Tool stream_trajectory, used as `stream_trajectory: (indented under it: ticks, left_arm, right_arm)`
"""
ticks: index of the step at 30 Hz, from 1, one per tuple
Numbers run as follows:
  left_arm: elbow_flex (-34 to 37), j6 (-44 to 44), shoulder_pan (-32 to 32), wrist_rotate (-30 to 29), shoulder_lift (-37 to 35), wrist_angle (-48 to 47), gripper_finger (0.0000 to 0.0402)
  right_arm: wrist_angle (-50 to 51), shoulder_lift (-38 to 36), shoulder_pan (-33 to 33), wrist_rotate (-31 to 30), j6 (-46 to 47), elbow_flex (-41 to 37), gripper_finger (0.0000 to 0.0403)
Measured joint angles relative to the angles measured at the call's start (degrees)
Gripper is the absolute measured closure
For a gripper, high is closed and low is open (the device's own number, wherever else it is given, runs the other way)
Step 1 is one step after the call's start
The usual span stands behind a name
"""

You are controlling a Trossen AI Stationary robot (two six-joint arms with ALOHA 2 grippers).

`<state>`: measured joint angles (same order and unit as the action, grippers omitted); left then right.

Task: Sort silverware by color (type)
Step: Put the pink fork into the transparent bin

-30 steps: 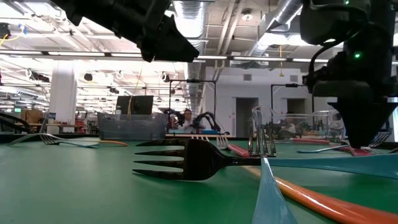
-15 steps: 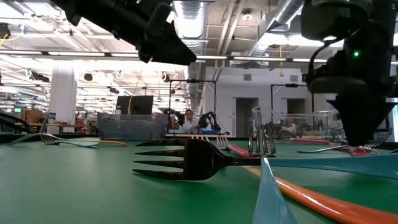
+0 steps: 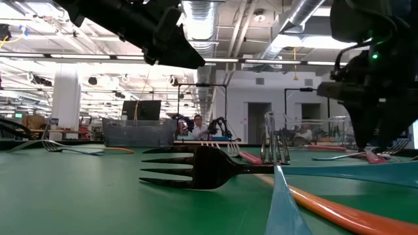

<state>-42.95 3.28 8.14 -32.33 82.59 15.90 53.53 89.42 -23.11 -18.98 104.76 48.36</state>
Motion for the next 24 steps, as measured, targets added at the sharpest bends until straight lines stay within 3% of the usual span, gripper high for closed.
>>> stream_trajectory:
  ticks: [13, 18, 24]
  left_arm:
    - [0.0, -0.62, 0.0, -0.53, 0.0, -1.02, 0.0221]
    - [-0.01, -0.58, 0.0, -0.58, 0.0, -2.12, 0.0221]
    - [0.0, -0.28, 0.0, -0.78, 0.01, -3.32, 0.0221]
  right_arm:
    - [-2.01, 7.05, 1.03, 0.93, 2.59, 0.4, 0.0238]
    - [-3.65, 7.91, 1.09, 1.0, -4.64, 0.37, 0.0248]
    - [-5.05, 3.39, 1.19, 2.71, -12.65, -0.13, 0.0298]
